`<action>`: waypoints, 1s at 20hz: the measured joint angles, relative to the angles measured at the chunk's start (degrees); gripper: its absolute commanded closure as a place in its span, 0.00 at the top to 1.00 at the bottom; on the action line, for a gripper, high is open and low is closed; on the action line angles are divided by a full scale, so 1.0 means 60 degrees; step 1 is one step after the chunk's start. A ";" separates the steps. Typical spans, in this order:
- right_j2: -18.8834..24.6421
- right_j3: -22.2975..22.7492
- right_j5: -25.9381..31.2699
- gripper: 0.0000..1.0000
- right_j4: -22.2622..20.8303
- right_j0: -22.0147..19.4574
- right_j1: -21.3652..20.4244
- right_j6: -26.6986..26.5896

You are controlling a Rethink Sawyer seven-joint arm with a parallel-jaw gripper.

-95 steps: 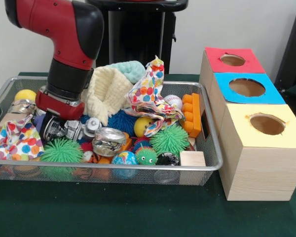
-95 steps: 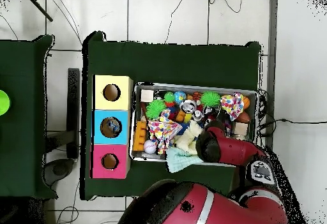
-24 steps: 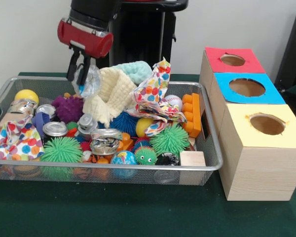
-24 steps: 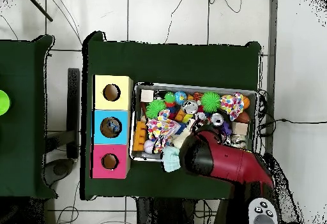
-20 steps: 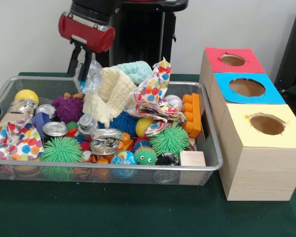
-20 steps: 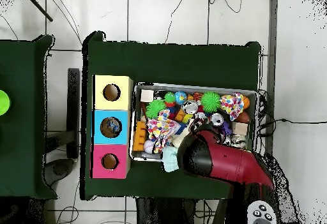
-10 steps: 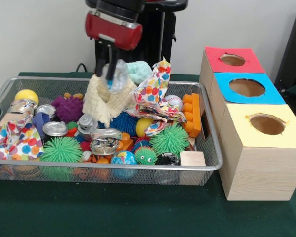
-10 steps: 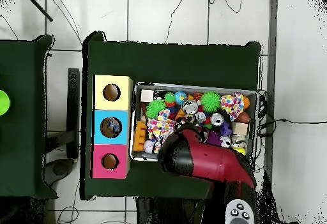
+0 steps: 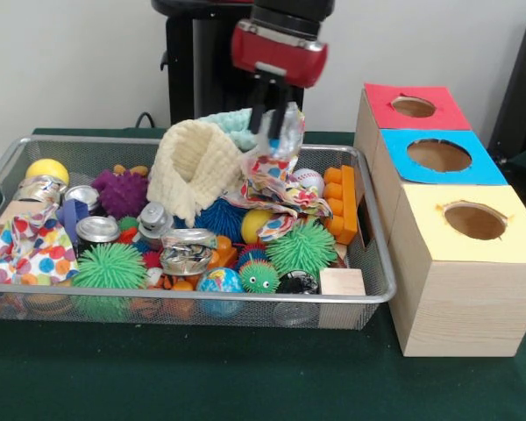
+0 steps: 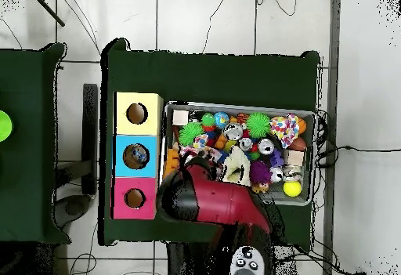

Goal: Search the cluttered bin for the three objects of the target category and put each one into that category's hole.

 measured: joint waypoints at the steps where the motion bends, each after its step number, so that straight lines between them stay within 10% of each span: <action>1: -0.0045 0.0010 0.0085 0.00 0.0122 0.0218 -0.0001 0.0000; 20: -0.1034 0.0007 0.0779 0.00 0.1967 0.2665 0.0495 0.0067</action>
